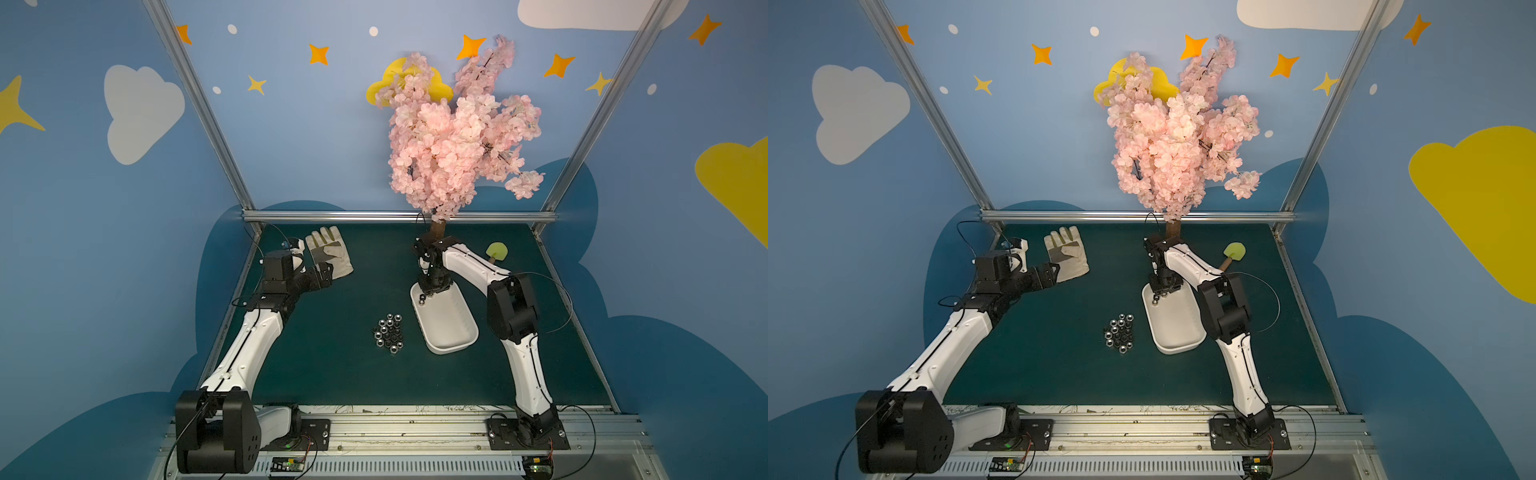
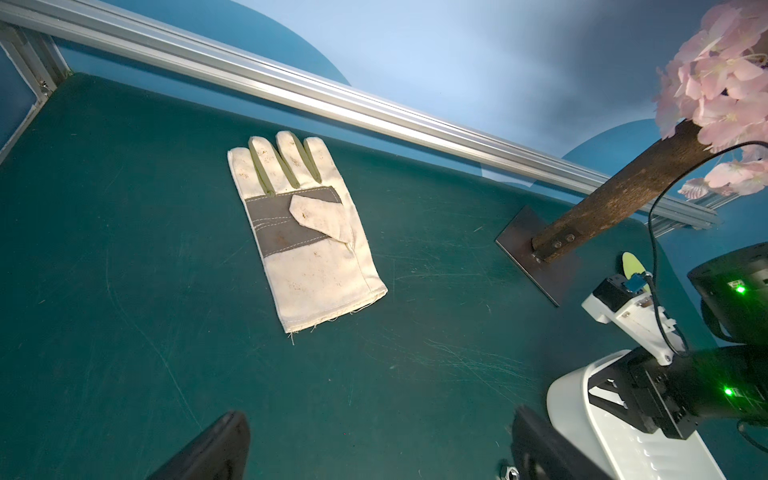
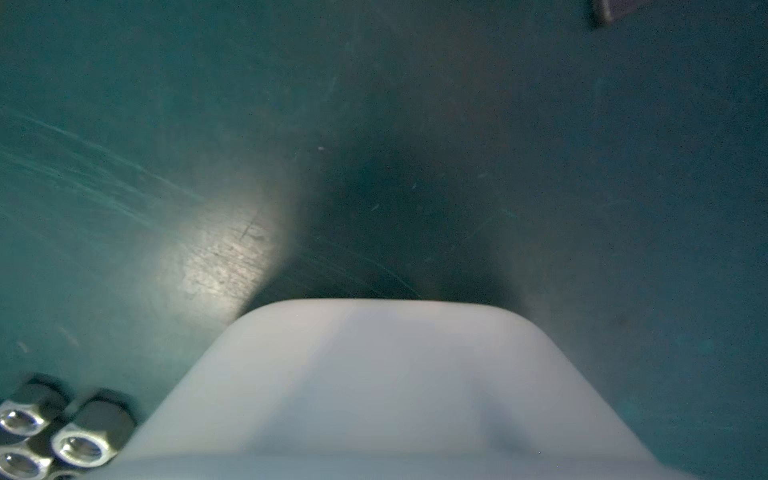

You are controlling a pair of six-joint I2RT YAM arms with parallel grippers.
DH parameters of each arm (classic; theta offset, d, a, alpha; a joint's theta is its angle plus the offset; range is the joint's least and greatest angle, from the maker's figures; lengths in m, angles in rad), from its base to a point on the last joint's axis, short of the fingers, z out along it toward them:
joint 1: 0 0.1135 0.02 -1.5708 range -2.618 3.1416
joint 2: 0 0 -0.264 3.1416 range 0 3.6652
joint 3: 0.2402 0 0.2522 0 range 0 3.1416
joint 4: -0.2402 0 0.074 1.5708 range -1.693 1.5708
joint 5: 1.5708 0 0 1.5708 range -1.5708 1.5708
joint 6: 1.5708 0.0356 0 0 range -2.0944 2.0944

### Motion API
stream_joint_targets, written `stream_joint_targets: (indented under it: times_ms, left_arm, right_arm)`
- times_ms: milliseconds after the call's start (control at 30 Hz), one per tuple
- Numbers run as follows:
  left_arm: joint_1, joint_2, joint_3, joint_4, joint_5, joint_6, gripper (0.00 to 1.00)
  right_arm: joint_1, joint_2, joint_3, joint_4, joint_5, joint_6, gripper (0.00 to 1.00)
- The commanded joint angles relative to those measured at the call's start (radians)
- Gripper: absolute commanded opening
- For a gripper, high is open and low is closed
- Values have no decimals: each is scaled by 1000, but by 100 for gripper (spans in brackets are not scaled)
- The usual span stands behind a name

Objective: Put the nuts on the desktop into the storage box
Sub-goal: Place the nut in the storage box, then pick up the nut from the center of the board.

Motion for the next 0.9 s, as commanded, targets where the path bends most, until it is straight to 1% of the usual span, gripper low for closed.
stream_joint_targets:
  times_ms: [0,200,300,367,467,600,867]
  left_arm:
    - [4,-23,23,-19,-13,20,100]
    - [4,-16,20,-9,-2,12,100]
    - [4,-14,19,-10,0,11,100]
    - [4,-20,19,-11,-8,12,100]
    - [3,-21,19,-12,-12,13,100]
    - [4,-15,19,-6,0,8,100]
    - [5,-25,26,-13,-9,15,100]
  right_arm:
    - [9,-22,31,-40,8,-9,46]
    - [68,-176,-9,-22,21,7,46]
    - [123,-245,-29,4,-10,-3,46]
    - [163,-258,-19,12,-35,-10,46]
    - [215,-225,22,4,-85,-13,46]
    - [259,-121,101,-32,-104,4,46]
    - [274,90,270,-122,-95,39,45]
